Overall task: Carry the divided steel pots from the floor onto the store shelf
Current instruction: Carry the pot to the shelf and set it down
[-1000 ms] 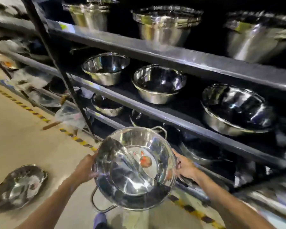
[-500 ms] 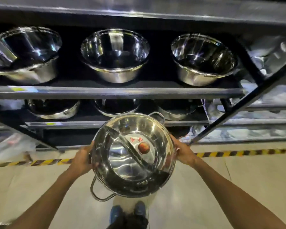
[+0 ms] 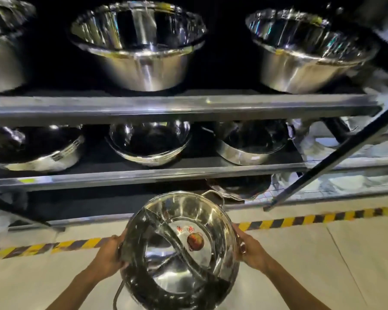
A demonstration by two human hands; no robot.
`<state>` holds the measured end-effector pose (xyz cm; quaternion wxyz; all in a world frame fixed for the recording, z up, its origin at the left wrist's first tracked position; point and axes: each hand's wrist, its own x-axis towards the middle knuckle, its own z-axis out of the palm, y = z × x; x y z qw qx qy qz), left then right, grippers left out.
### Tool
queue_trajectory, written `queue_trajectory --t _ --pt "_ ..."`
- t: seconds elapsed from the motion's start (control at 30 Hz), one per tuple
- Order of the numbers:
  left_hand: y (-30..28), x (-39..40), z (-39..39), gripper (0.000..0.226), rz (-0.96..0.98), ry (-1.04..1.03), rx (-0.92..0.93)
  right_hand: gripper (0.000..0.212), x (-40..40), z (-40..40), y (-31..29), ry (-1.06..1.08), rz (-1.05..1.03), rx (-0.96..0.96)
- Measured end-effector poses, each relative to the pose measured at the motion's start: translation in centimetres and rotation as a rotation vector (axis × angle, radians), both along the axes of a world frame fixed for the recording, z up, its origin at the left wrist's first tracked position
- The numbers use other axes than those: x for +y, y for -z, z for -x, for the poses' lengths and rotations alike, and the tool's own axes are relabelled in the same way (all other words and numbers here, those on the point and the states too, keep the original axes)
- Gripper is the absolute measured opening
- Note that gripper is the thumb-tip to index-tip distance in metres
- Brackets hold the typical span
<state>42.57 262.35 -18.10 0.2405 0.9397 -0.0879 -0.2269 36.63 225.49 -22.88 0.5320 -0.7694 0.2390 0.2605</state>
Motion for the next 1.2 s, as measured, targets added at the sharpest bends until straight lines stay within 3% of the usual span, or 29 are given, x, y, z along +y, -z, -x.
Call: queue_trajectory --t 0.03,0.1,0.17,0.23,0.3,0.37,0.43,0.5,0.57,0.87,1.0,1.2 --pt "2.8 0.0 -0.7 0.071 0.013 0.019 -0.051 0.037 0.0 -0.7 1.7 -0.015 0.019 -0.002" --pt "7.3 -0.5 -2.1 0.058 0.058 0.001 -0.025 0.046 -0.1 -2.2 6.5 -0.029 -0.020 -0.039" --pt "11.3 -0.5 -3.6 0.041 0.056 -0.070 0.060 0.071 -0.5 -3.5 10.7 -0.057 -0.044 -0.118" --pt "15.6 0.0 -5.4 0.027 0.067 -0.124 0.076 0.093 -0.4 -5.2 14.3 -0.182 0.065 -0.225" --pt "19.8 0.6 -7.5 0.054 0.078 -0.112 0.031 0.093 -0.6 -6.9 18.0 -0.210 0.109 -0.269" --pt "23.3 1.2 -9.5 0.067 0.055 -0.119 -0.063 0.092 -0.3 -8.6 21.0 -0.190 0.098 -0.300" --pt "26.1 1.8 -11.5 0.062 0.063 -0.141 -0.148 0.094 -0.2 -10.7 24.1 -0.196 0.102 -0.359" --pt "28.6 2.6 -13.3 0.045 0.196 -0.130 -0.205 0.091 -0.2 -12.7 26.1 -0.170 0.124 -0.420" --pt "30.6 3.2 -15.1 0.044 0.291 -0.091 -0.249 0.086 -0.2 -14.6 27.7 -0.201 0.193 -0.480" --pt "30.6 2.6 -22.3 0.038 0.380 -0.201 -0.263 0.084 1.0 -19.8 26.8 -0.092 0.151 -0.482" --pt "31.7 3.1 -26.6 0.051 0.375 -0.290 -0.316 0.080 2.4 -23.7 27.9 -0.059 0.110 -0.493" --pt "34.4 4.5 -33.0 0.021 0.265 -0.269 -0.332 0.080 4.1 -29.1 29.7 -0.007 0.082 -0.458"
